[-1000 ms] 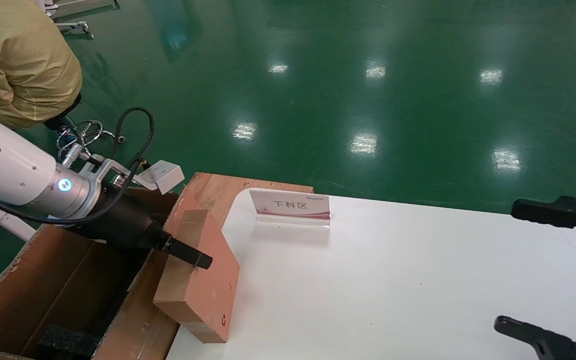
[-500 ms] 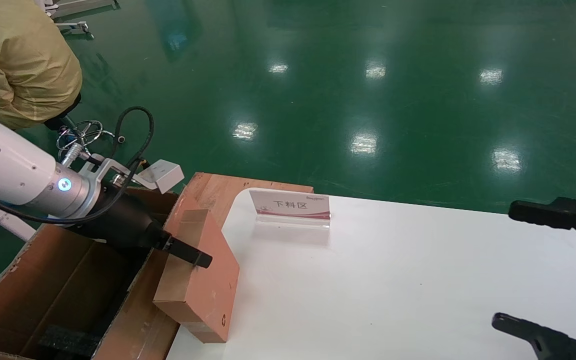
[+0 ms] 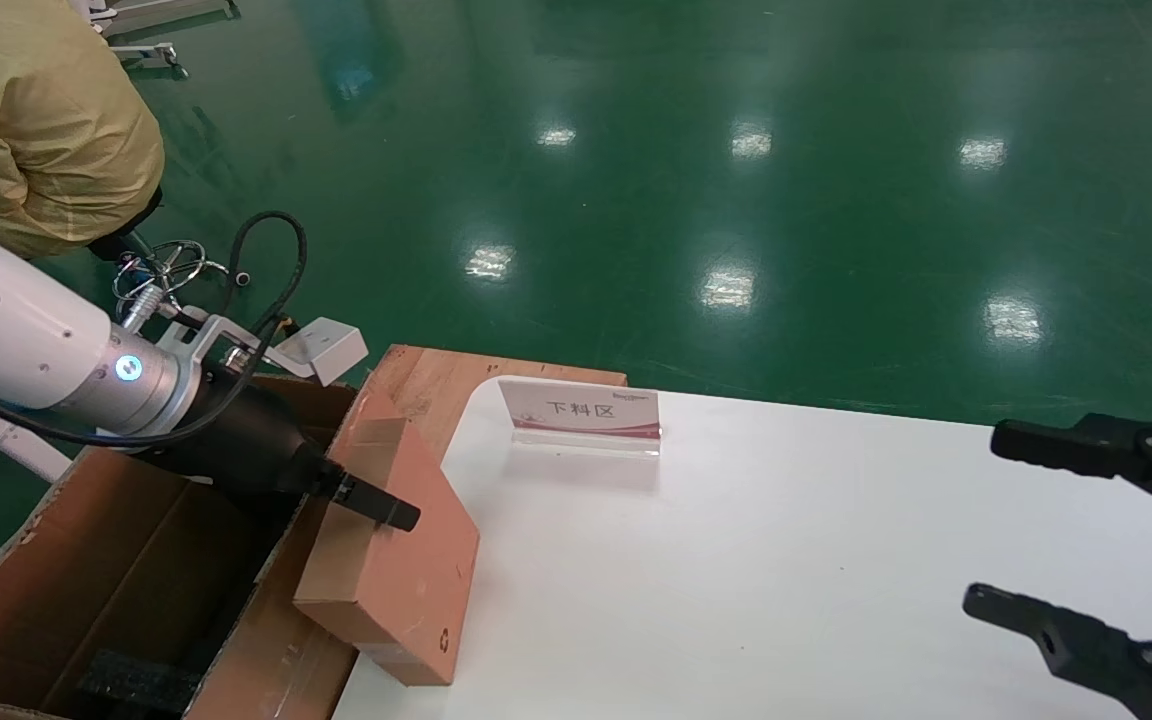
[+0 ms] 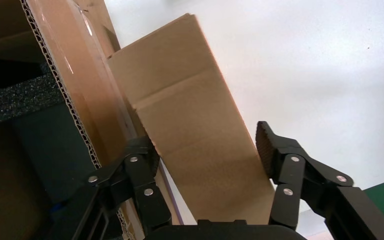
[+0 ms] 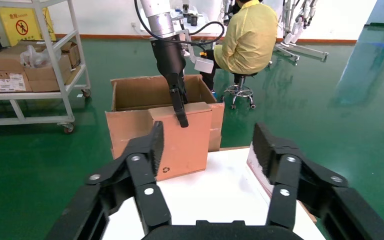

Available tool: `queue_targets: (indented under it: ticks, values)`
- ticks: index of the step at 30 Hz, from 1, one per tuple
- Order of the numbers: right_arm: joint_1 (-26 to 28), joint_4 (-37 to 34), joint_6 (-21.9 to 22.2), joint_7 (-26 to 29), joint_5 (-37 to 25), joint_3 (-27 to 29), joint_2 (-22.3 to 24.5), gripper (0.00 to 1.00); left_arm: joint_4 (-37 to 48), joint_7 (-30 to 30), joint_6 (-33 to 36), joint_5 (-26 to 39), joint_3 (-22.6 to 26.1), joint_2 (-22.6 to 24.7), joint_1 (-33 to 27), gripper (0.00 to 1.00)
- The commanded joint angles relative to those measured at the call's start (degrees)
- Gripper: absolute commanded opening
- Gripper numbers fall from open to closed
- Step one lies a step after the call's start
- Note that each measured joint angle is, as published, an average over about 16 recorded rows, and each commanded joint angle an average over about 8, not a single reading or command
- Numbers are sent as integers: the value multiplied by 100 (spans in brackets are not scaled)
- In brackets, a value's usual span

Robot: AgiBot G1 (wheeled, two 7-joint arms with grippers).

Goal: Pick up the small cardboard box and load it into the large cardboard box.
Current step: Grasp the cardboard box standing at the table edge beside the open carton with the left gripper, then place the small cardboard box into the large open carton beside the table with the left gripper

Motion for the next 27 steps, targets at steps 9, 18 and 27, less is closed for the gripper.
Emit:
queue_targets:
  ticks: [9, 18, 27]
  values:
    - [0, 0, 0, 0, 0, 0, 0, 0, 0, 1, -5, 5, -4, -2, -1, 0]
    - [0, 0, 0, 0, -1, 0, 0, 0, 29, 14, 2, -1, -5, 11, 1, 0]
    - [2, -4, -1, -2, 0, -3, 0, 0, 126, 282, 366, 134, -154, 130, -472, 0]
